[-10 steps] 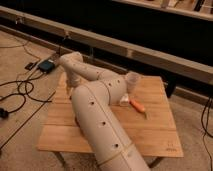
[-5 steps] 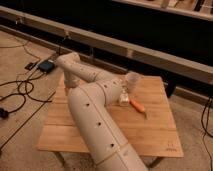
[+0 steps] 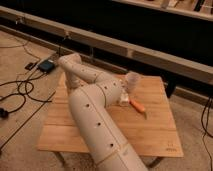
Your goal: Place the eraser in the ceramic cup
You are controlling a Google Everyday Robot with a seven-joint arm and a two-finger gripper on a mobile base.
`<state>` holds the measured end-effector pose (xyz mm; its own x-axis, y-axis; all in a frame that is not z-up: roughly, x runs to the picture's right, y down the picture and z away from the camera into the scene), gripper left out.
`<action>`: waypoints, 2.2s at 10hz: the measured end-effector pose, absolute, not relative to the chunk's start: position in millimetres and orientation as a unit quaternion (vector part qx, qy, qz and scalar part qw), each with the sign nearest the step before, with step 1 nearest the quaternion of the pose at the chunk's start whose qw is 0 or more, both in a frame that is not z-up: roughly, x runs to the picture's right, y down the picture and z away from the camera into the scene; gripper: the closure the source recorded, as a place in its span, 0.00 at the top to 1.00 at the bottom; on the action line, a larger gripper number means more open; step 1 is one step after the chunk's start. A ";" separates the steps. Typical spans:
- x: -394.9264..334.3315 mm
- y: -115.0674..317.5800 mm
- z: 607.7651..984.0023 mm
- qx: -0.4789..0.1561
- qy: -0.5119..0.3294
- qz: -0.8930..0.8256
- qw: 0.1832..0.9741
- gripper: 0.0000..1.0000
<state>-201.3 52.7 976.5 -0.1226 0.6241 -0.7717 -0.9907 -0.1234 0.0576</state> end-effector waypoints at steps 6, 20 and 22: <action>-173.8 10.2 907.0 -0.319 0.289 0.681 0.593 0.00; -44.0 -65.4 807.1 -0.471 0.203 0.775 0.368 0.00; -25.1 -68.1 809.3 -0.481 0.190 0.787 0.336 0.00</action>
